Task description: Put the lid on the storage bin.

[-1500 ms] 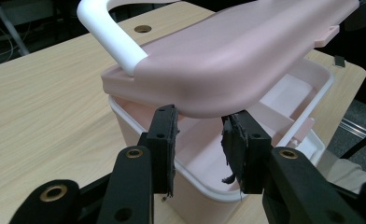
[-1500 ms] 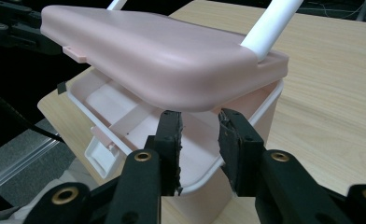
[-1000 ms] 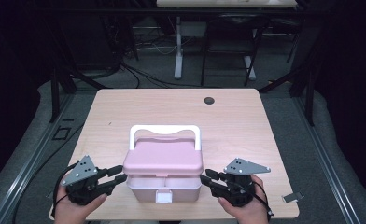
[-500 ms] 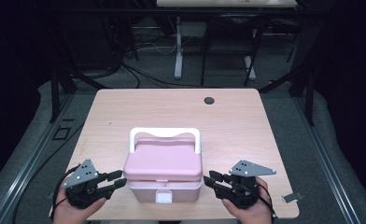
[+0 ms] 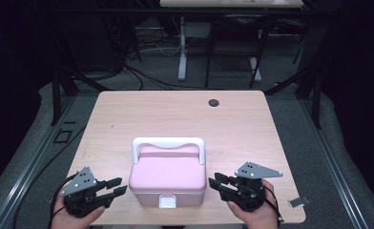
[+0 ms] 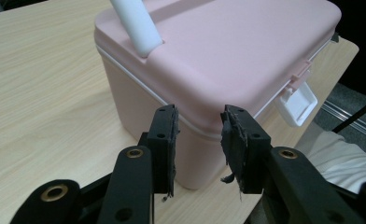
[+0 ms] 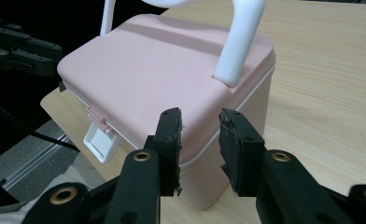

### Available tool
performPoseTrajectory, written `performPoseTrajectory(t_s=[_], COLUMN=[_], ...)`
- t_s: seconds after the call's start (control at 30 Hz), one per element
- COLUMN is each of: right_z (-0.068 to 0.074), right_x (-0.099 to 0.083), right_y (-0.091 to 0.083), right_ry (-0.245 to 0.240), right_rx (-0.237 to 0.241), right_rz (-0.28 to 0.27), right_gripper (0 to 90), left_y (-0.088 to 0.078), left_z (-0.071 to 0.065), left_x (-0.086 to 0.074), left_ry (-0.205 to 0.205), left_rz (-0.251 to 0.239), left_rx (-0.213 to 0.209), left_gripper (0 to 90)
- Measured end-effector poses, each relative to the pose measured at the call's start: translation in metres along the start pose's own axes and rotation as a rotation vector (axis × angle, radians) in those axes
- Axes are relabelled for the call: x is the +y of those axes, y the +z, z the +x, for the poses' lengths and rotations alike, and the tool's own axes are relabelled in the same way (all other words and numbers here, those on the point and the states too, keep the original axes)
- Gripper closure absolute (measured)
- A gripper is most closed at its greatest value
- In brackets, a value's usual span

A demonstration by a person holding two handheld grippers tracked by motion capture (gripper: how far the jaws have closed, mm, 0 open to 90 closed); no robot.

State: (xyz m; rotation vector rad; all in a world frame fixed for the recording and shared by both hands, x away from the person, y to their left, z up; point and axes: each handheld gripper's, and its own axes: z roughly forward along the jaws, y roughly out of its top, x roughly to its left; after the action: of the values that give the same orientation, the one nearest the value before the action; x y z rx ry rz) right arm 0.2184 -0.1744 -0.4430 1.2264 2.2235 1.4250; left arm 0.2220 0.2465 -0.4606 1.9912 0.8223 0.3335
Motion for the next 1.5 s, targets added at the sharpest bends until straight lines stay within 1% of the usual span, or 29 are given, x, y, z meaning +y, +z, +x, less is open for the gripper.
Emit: performPoseTrajectory(t_s=[0.13,0.2,0.23,0.3,0.43,0.5,0.57,0.63,0.67,0.77,0.8,0.87,0.9,0.93,0.97,1.0,1.07,1.1,1.17,1.2,1.33,1.37,1.43,1.47,1.5], right_z=[-0.001,-0.002,-0.002,-0.003,-0.006,-0.008,-0.011,-0.013,-0.015,-0.018,-0.02,-0.023,-0.026,-0.029,-0.031,-0.034,-0.038,-0.041,-0.044,-0.045,-0.051,-0.052,-0.054,-0.055,-0.056], right_x=[0.001,0.002,0.002,0.003,0.006,0.008,0.01,0.012,0.013,0.016,0.018,0.019,0.02,0.021,0.021,0.022,0.022,0.022,0.022,0.021,0.019,0.018,0.016,0.015,0.013], right_y=[0.0,0.001,0.001,0.002,0.002,0.003,0.005,0.007,0.008,0.01,0.012,0.014,0.015,0.016,0.018,0.02,0.023,0.025,0.029,0.032,0.037,0.038,0.039,0.038,0.039], right_ry=[0.004,0.002,0.001,0.001,0.01,0.014,0.023,0.029,0.03,0.037,0.031,0.035,0.039,0.049,0.055,0.058,0.071,0.067,0.063,0.066,0.078,0.083,0.089,0.092,0.098], right_rx=[-0.005,-0.005,-0.013,-0.013,-0.011,-0.025,-0.011,-0.028,-0.026,-0.029,-0.047,-0.052,-0.066,-0.046,-0.07,-0.08,-0.084,-0.074,-0.12,-0.127,-0.131,-0.134,-0.139,-0.138,-0.134], right_rz=[-0.003,-0.002,-0.007,0.002,-0.005,-0.006,-0.008,-0.001,-0.011,-0.009,-0.009,-0.011,-0.01,-0.008,-0.016,-0.013,-0.014,-0.008,-0.003,-0.001,0.005,0.006,0.001,0.005,-0.004], right_gripper=[68.8,68.8,68.7,68.7,68.5,68.4,68.3,68.3,68.3,68.3,68.3,68.2,68.0,68.0,68.0,68.0,67.7,67.6,67.6,67.6,67.6,67.5,67.5,67.4,67.4], left_y=[0.001,0.001,0.002,0.002,0.004,0.005,0.006,0.008,0.009,0.013,0.014,0.015,0.016,0.016,0.017,0.018,0.019,0.021,0.023,0.024,0.028,0.028,0.029,0.029,0.029], left_z=[0.003,0.005,0.006,0.008,0.013,0.017,0.022,0.028,0.03,0.037,0.038,0.043,0.045,0.047,0.05,0.051,0.055,0.056,0.058,0.06,0.065,0.067,0.07,0.072,0.074], left_x=[0.003,0.004,0.005,0.007,0.012,0.014,0.016,0.017,0.017,0.017,0.017,0.017,0.017,0.018,0.019,0.019,0.021,0.021,0.02,0.019,0.012,0.01,0.007,0.005,0.003], left_ry=[-0.001,-0.006,-0.005,-0.013,-0.017,-0.024,-0.025,-0.032,-0.039,-0.052,-0.056,-0.064,-0.075,-0.083,-0.087,-0.089,-0.09,-0.089,-0.079,-0.083,-0.103,-0.103,-0.115,-0.12,-0.123], left_rz=[-0.003,-0.013,-0.013,-0.019,-0.018,-0.021,-0.019,-0.02,-0.019,-0.017,-0.019,-0.018,-0.023,-0.03,-0.03,-0.031,-0.029,-0.029,-0.02,-0.018,-0.015,-0.012,-0.014,-0.014,-0.013], left_rx=[0.007,0.01,0.013,0.019,0.02,0.029,0.035,0.042,0.046,0.057,0.059,0.068,0.07,0.069,0.069,0.071,0.075,0.084,0.097,0.098,0.11,0.113,0.115,0.118,0.12], left_gripper=[64.3,63.8,63.4,62.7,62.2,62.1,61.9,61.7,61.7,61.8,61.7,61.3,61.2,61.0,60.7,60.6,59.9,59.6,59.0,58.9,58.6,58.3,57.5,57.1,56.7])
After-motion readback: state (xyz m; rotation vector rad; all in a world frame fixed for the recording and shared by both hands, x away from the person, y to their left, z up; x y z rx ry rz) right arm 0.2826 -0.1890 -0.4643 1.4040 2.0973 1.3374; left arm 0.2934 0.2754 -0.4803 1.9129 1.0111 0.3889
